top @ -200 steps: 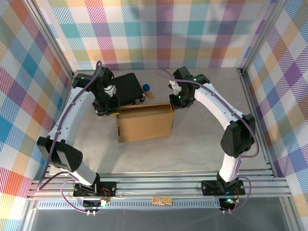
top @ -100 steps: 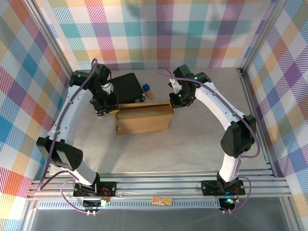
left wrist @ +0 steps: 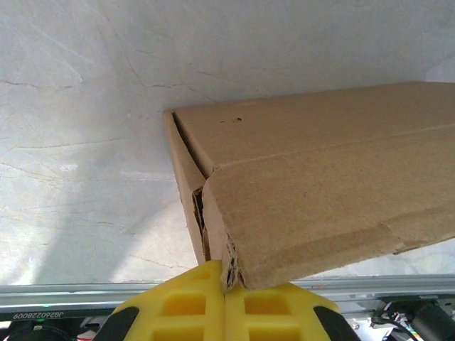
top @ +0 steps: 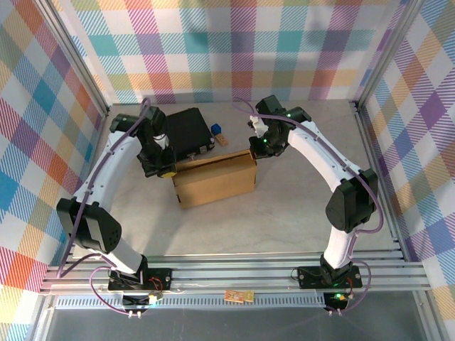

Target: Fold the paper box

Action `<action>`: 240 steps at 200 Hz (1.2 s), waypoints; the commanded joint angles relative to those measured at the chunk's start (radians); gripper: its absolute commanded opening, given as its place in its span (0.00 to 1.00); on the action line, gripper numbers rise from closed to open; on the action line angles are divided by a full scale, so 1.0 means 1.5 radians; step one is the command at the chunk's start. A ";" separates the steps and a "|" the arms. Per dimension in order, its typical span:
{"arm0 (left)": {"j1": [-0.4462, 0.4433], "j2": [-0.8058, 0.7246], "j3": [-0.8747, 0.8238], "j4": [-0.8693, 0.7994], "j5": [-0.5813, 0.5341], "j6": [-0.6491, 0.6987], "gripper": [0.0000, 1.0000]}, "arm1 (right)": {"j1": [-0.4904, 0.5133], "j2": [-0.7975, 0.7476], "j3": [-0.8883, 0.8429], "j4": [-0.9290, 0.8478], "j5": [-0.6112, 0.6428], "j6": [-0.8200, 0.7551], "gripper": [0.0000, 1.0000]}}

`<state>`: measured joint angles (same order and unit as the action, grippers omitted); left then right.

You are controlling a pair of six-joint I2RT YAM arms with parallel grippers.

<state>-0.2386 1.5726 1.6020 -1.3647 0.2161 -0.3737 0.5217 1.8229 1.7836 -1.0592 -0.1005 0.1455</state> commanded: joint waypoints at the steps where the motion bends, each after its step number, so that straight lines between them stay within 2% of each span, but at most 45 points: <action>1: 0.004 -0.036 -0.035 0.048 0.009 0.011 0.00 | 0.001 0.014 -0.021 0.005 -0.025 0.008 0.00; 140: 0.002 -0.107 -0.169 0.171 0.013 0.027 0.00 | 0.001 -0.017 -0.108 0.064 -0.013 0.002 0.00; 177: -0.015 -0.137 -0.204 0.205 -0.008 0.036 0.00 | 0.002 -0.039 -0.137 0.095 -0.011 -0.003 0.00; 240: -0.067 -0.187 -0.274 0.308 -0.091 0.030 0.00 | 0.002 -0.061 -0.170 0.124 -0.003 -0.007 0.00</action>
<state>-0.3096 1.3262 1.2224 -1.0061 0.1368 -0.3405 0.5171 1.7458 1.5589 -0.8646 -0.1131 0.1444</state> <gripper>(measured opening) 0.039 0.042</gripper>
